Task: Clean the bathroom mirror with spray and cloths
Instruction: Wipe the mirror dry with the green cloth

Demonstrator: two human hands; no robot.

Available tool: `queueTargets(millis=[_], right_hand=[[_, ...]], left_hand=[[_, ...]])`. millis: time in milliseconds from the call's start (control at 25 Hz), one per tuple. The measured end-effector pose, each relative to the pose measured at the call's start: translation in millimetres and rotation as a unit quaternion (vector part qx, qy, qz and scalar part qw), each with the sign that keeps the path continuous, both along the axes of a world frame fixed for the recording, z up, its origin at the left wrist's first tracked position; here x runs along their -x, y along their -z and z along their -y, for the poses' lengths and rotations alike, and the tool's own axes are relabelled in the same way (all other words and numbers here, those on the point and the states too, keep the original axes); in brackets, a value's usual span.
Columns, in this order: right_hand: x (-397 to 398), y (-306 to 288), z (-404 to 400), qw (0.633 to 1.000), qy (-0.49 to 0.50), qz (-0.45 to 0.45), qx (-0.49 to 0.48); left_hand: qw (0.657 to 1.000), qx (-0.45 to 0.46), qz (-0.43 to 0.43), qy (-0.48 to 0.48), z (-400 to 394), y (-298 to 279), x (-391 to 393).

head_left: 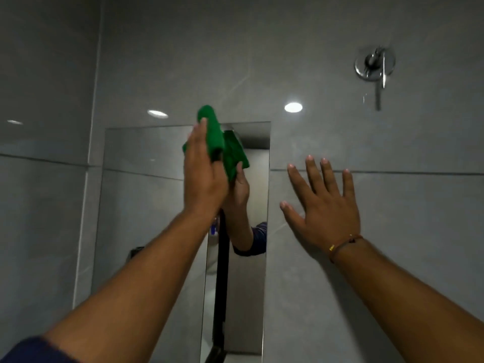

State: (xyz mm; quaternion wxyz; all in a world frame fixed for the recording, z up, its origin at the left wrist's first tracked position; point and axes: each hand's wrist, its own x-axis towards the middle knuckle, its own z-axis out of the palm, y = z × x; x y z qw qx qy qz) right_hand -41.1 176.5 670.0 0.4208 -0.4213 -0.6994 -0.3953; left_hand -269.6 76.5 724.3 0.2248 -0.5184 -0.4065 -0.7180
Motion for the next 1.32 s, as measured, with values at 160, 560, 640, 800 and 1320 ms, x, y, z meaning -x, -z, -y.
queueTargets(millis=[160, 560, 640, 800, 1320], right_hand=[[1, 0, -8, 1.0, -0.015, -0.01, -0.024], [6, 3, -16, 0.998, -0.01, -0.026, -0.05], [7, 3, -17, 0.998, -0.012, -0.037, -0.056], [10, 3, -16, 0.997, -0.018, -0.048, -0.062], [20, 7, -22, 0.993, 0.01, -0.061, -0.098]], left_hand=[[0.944, 0.123, -0.241, -0.188, -38, -25, -25], [0.934, 0.057, -0.272, -0.224, -73, -28, -54], [0.911, 0.06, -0.317, -0.255, -78, -34, -44], [0.937, 0.061, -0.235, -0.253, -77, -52, -7], [0.927, 0.126, 0.254, -0.244, -52, -32, 279]])
